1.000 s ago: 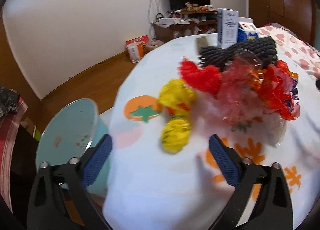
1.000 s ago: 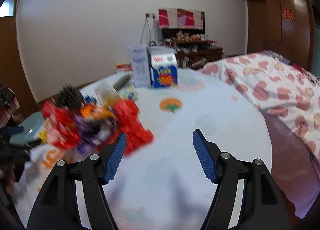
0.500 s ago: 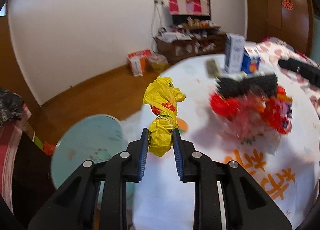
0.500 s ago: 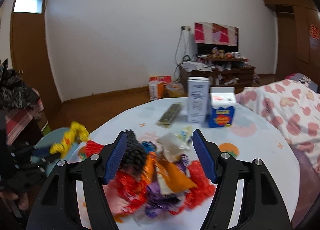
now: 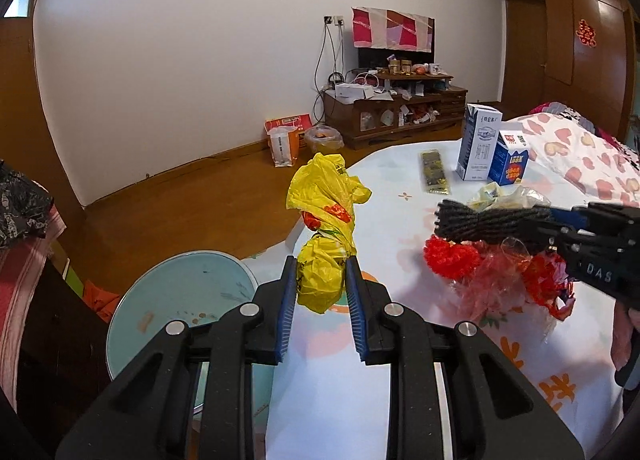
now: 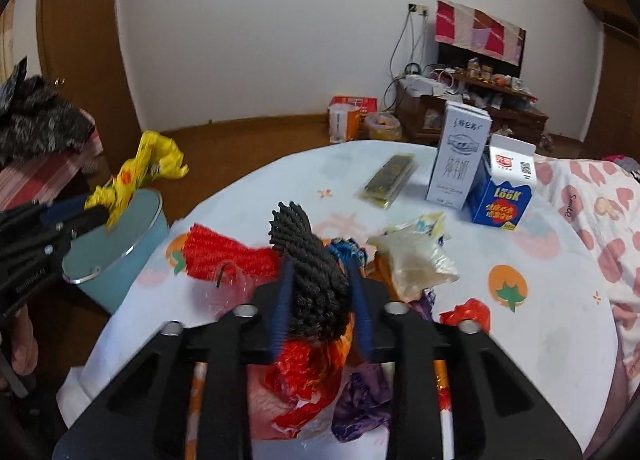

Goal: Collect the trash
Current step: 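Carry the yellow wrapper and black item with both tools over the bucket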

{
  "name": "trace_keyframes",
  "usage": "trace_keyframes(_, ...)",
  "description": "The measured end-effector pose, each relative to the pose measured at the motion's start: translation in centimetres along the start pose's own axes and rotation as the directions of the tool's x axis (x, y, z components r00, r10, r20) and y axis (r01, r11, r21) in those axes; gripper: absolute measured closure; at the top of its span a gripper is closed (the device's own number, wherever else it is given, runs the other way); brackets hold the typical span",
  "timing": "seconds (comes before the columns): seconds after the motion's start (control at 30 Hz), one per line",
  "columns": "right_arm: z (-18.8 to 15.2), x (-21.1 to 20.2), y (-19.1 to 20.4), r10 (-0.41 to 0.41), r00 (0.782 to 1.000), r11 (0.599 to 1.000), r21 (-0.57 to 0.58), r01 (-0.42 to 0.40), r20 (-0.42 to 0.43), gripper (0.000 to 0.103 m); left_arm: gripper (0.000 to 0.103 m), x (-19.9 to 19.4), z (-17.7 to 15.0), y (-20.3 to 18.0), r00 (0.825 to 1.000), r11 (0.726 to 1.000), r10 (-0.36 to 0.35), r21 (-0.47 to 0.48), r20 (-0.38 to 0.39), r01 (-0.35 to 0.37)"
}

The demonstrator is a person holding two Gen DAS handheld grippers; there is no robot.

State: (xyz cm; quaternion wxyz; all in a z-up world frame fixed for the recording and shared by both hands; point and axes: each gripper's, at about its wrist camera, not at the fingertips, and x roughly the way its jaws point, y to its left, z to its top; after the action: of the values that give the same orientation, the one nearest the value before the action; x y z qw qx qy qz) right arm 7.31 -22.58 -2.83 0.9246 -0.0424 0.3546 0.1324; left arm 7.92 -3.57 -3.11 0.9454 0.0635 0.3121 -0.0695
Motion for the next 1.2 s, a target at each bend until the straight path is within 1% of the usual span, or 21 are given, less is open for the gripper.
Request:
trace_keyframes(0.07,-0.1,-0.2,0.5,0.006,1.0,1.0,-0.015,-0.006,0.002,0.083,0.079,-0.2,0.1,0.2,1.0,1.0,0.003,-0.006,0.005,-0.003)
trace_keyframes(0.17,0.2,-1.0,0.9,-0.012,0.999,1.0,-0.012,0.012,0.04,0.083,0.079,-0.7,0.4,0.4,1.0,1.0,0.011,-0.014,0.018,-0.011)
trace_keyframes(0.3,1.1,-2.0,1.2,-0.033,0.995,0.999,0.01,0.032,0.094,0.083,0.079,-1.5,0.6,0.7,0.999,0.999,0.024,-0.027,0.039,-0.023)
trace_keyframes(0.5,2.7,-2.0,2.6,-0.028,0.991,1.0,0.01,0.026,0.134,0.083,0.079,-2.6,0.4,1.2,0.998,0.999,0.027,-0.031,0.056,-0.025)
trace_keyframes(0.63,3.3,-1.5,3.9,-0.005,0.989,1.0,-0.001,0.005,0.145,0.083,0.078,-2.9,0.3,1.8,0.997,0.999,0.042,-0.035,0.063,-0.04)
trace_keyframes(0.87,4.2,-0.3,6.8,0.029,0.988,0.999,-0.036,-0.024,0.151,0.083,0.078,-3.1,0.0,4.1,0.994,0.995,0.086,-0.062,0.062,-0.082)
trace_keyframes(1.2,4.5,1.0,9.4,0.064,0.988,0.996,-0.069,-0.055,0.143,0.083,0.078,-2.8,-1.0,6.8,0.991,0.989,0.13,-0.079,0.04,-0.127)
